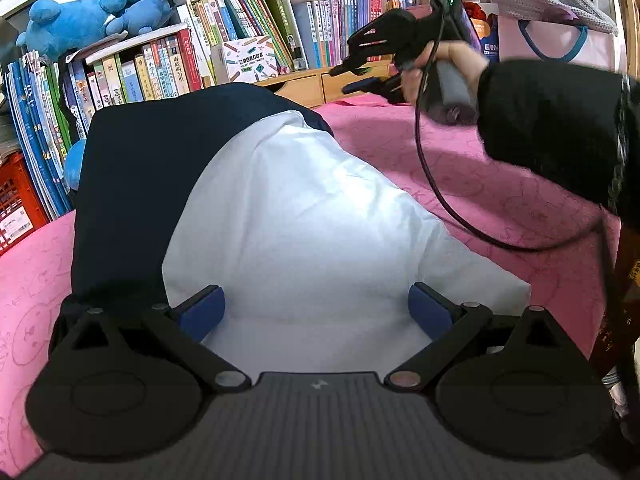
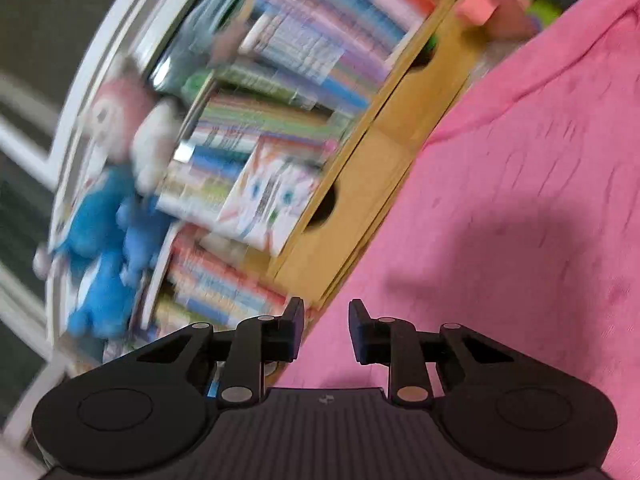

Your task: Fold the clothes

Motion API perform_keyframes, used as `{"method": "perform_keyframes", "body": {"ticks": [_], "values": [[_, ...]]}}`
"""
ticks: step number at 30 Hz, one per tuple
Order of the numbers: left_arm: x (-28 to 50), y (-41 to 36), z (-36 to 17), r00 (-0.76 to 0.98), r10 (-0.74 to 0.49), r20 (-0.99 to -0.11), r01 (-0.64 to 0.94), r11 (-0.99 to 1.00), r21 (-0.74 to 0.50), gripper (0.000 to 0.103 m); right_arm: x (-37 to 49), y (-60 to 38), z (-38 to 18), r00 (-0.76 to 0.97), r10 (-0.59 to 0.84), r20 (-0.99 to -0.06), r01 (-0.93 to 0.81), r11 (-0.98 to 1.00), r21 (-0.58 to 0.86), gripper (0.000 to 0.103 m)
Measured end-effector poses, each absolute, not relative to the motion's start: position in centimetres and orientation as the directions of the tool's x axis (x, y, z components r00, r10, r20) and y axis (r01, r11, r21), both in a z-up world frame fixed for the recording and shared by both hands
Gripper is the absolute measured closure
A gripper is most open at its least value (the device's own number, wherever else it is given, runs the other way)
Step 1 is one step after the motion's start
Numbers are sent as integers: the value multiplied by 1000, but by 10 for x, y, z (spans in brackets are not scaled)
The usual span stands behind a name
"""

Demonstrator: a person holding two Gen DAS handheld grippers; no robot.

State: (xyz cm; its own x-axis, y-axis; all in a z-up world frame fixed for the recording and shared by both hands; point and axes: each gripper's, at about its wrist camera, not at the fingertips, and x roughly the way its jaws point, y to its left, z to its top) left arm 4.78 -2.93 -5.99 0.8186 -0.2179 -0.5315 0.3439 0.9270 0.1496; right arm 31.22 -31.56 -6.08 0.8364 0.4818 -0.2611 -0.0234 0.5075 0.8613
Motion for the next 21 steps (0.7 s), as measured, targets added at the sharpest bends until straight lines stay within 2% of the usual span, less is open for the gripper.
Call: {"method": "perform_keyframes", "body": {"ticks": [1,3,4,5,7,8,10,11,14,16,17,18,21], "values": [[47,-29,-60,818,-220,-531,345,927,147,3,316,-312,-56,791,517,-328,-18,555,832,72],[48,-29,-59,818,-222,-531,346,927,145,3,318,-301,-53,687,551,-474,-9,658,753,34],[48,-30,-59,818,-222,-531,345,927,145,3,312,-294,-59,640,559,-528,-14,695,719,33],[48,-30,-59,818,-222,-530,345,927,145,3,305,-291,-69,614,595,-519,-34,677,735,33],[49,-30,-59,818,-221,-531,345,927,145,3,291,-288,-92,577,670,-466,-45,596,802,38],[49,-30,-59,818,-220,-531,345,927,146,3,290,-287,-97,584,691,-426,-41,550,834,46],[49,-32,-59,817,-220,-533,345,927,145,3,293,-285,-106,592,723,-356,-30,462,886,53],[48,-33,-58,816,-220,-534,344,928,144,3,298,-282,-110,590,740,-322,-20,413,911,61],[49,-34,-58,814,-220,-538,344,929,140,3,320,-270,-110,625,722,-296,3,377,926,66],[49,-34,-58,812,-222,-540,345,929,135,3,331,-273,-106,684,689,-237,-13,337,942,73],[49,-35,-57,811,-222,-541,345,929,135,3,336,-276,-102,703,680,-211,-24,319,947,84],[49,-35,-57,811,-223,-541,345,929,134,3,341,-278,-99,717,668,-201,-32,319,947,87],[49,-36,-56,810,-225,-541,345,929,131,3,345,-286,-86,697,658,-285,-22,417,909,84]]}}
